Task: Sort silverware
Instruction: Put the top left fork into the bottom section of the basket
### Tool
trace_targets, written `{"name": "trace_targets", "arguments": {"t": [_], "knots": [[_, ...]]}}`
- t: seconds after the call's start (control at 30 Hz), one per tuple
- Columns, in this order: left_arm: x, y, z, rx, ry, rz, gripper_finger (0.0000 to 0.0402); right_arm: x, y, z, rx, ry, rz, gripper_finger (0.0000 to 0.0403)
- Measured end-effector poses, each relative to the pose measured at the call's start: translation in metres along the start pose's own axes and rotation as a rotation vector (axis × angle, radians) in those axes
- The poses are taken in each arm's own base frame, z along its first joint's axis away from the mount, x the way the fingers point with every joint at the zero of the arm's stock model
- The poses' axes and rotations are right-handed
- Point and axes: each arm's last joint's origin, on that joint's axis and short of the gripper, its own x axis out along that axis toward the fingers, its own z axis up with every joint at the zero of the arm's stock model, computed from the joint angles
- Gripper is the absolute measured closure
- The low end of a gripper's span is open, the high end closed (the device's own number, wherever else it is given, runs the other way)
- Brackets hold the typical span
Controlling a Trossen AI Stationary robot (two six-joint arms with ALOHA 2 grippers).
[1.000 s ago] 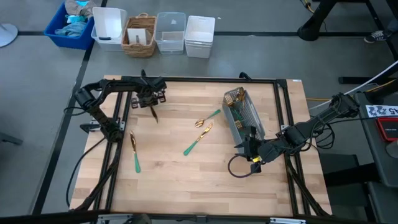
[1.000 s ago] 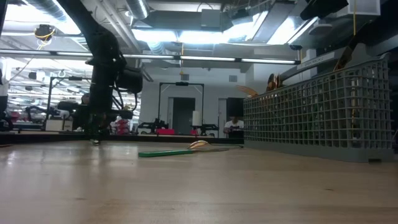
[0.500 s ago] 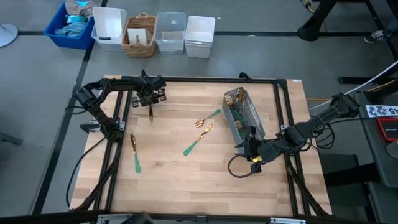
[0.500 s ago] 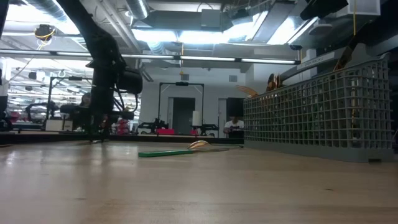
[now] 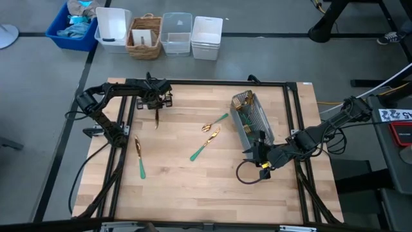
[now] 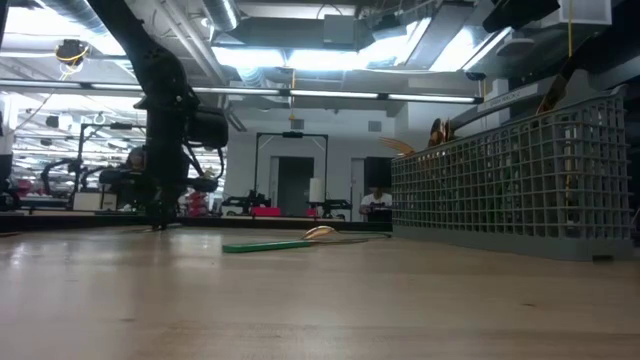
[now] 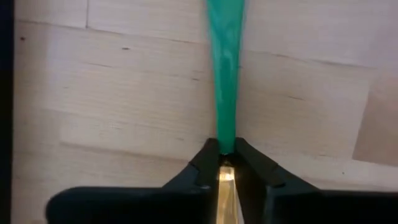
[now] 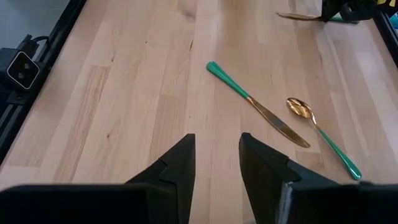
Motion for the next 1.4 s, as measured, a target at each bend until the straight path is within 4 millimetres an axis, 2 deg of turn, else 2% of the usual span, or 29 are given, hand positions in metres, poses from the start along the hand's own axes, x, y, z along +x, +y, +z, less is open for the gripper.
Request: {"name": "trace_targets", "arguments": {"t": [0.17,0.43,0.83,1.03,1.27,1.4], "knots": [[-0.001,-0.002,-0.004,0.021,0.005,-0.003,0.039,0.0,0.0,0.0,0.0,0.0,0.0,0.0278],[-0.006,-0.008,-0.014,0.062,0.032,-0.039,0.0374,0.0,0.0,0.0,0.0,0.0,0.0,0.0278],[-0.022,-0.01,-0.022,0.166,0.201,-0.25,0.0385,0.0,0.0,0.0,0.0,0.0,0.0,0.0279],[-0.026,-0.018,-0.034,0.256,0.237,-0.292,0.0401,0.0,0.0,0.0,0.0,0.0,0.0,0.0279],[-0.031,-0.027,-0.052,0.342,0.227,-0.296,0.0388,0.0,0.0,0.0,0.0,0.0,0.0,0.0279],[-0.034,-0.032,-0.065,0.506,0.209,-0.314,0.0376,0.0,0.0,0.0,0.0,0.0,0.0,0.0279]]}}
